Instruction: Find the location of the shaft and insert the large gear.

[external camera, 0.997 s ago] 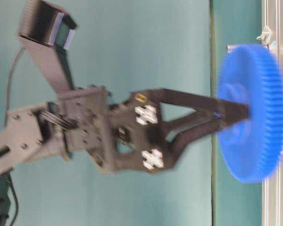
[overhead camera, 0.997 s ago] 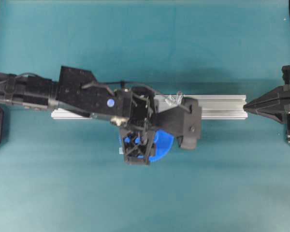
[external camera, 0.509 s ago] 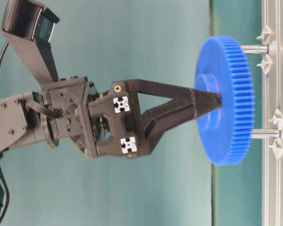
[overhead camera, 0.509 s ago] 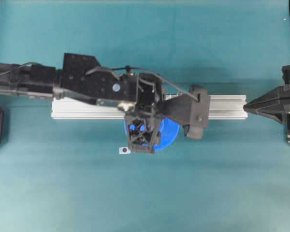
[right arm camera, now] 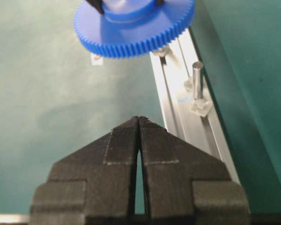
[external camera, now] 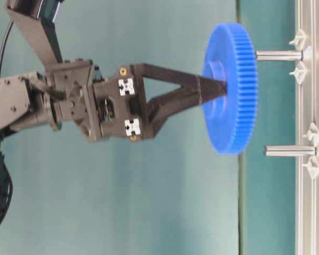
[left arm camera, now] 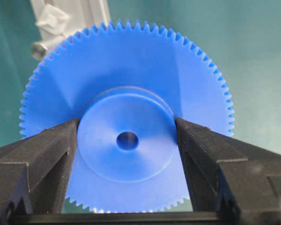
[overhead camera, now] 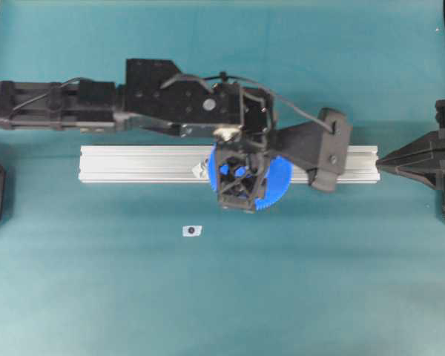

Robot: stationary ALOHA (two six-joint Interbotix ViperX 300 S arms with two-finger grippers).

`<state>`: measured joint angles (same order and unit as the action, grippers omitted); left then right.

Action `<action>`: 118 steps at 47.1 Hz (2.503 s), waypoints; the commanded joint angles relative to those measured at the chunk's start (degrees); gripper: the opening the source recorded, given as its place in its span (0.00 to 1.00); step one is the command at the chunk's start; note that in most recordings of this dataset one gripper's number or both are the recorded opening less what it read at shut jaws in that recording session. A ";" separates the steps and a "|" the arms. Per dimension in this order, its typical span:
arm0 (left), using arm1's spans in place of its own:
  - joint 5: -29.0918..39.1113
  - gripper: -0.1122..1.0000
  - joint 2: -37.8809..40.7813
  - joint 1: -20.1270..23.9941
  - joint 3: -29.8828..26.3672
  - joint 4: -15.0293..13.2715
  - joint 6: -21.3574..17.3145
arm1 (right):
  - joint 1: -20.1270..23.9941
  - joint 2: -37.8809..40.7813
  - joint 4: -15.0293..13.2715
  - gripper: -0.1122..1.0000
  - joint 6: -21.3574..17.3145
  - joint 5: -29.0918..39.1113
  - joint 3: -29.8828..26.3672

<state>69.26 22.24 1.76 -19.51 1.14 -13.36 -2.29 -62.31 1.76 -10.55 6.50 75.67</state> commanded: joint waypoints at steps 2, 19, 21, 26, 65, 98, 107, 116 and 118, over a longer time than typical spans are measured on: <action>0.70 0.74 0.00 0.88 -4.83 0.18 -1.32 | -0.18 0.26 -0.09 0.11 -0.53 -0.26 -0.70; 2.20 0.73 5.01 2.02 -11.69 0.18 -2.37 | -0.18 0.18 -0.09 0.11 -0.53 -0.26 -0.79; 2.46 0.74 5.45 2.11 -12.39 0.18 -2.37 | -0.18 0.26 -0.09 0.11 -0.53 -0.26 -0.79; 3.08 0.73 6.77 2.20 -13.89 0.18 -2.72 | -0.18 0.26 -0.09 0.11 -0.53 -0.26 -0.79; 4.13 0.74 10.99 3.78 -16.88 0.18 -3.96 | -0.18 0.26 -0.09 0.11 -0.53 -0.26 -0.79; 3.78 0.74 11.95 4.83 -15.73 0.18 -3.69 | -0.18 0.09 -0.09 0.11 -0.53 -0.26 -0.70; 4.04 0.73 11.87 5.80 -15.64 0.18 -3.87 | -0.18 0.09 -0.09 0.11 -0.53 -0.26 -0.70; 4.31 0.73 11.78 6.42 -15.03 0.18 -4.04 | -0.18 0.09 -0.09 0.11 -0.53 -0.26 -0.70; 4.39 0.74 11.78 6.50 -14.94 0.18 -4.04 | -0.18 0.09 -0.18 0.11 -0.53 -0.26 -0.70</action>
<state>73.65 35.86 7.47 -34.01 1.14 -17.31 -2.29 -62.58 1.67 -10.55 6.50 75.67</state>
